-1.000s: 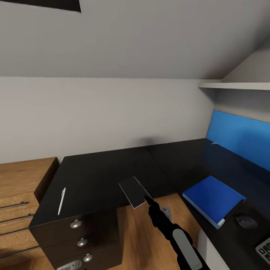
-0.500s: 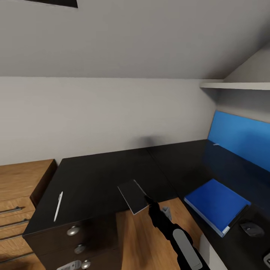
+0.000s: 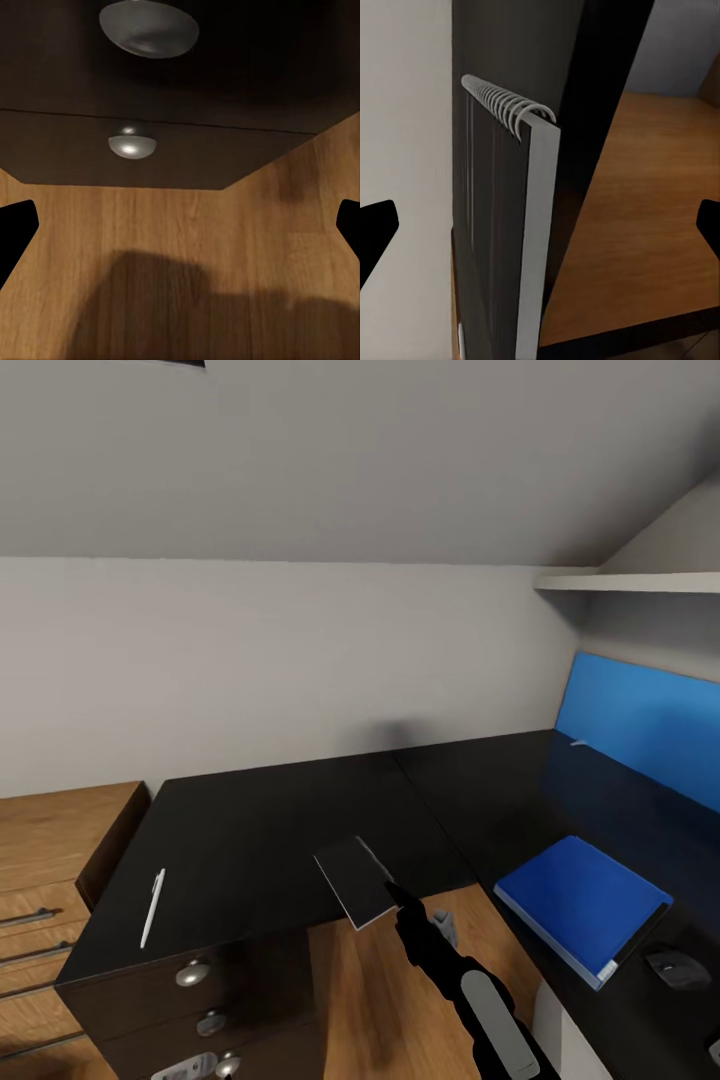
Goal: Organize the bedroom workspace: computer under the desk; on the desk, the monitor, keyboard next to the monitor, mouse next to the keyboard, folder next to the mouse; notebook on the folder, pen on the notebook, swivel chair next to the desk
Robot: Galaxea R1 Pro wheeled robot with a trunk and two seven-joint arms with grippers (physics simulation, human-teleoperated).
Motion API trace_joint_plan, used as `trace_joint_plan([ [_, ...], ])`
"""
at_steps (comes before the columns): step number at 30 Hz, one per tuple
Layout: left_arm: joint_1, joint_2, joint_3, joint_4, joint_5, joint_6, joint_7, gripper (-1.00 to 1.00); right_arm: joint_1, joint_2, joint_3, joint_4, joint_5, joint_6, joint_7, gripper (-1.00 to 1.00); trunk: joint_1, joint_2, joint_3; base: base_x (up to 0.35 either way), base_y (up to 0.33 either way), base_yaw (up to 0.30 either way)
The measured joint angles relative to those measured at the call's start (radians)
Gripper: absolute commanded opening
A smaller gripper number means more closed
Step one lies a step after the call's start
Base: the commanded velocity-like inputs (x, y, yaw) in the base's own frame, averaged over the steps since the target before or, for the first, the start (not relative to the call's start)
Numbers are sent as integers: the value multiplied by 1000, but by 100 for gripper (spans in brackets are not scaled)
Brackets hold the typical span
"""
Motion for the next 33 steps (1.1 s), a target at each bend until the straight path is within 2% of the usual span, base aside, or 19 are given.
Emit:
trace_joint_plan([
  [21,0,0,1,4,-1,-1,3,100,0,1,6,0,0,-1,0,100,0,0,0,0,0,0],
  [24,0,0,1,4,-1,-1,3,100,0,2,19,1,0,-1,0,100,0,0,0,0,0,0],
  [27,0,0,2,6,-1,-1,4,100,0,2,60,0,1,-5,0,100,0,0,0,0,0,0],
  [33,0,0,2,6,-1,-1,5,100,0,2,90,-1,2,-8,0,100,0,0,0,0,0,0],
])
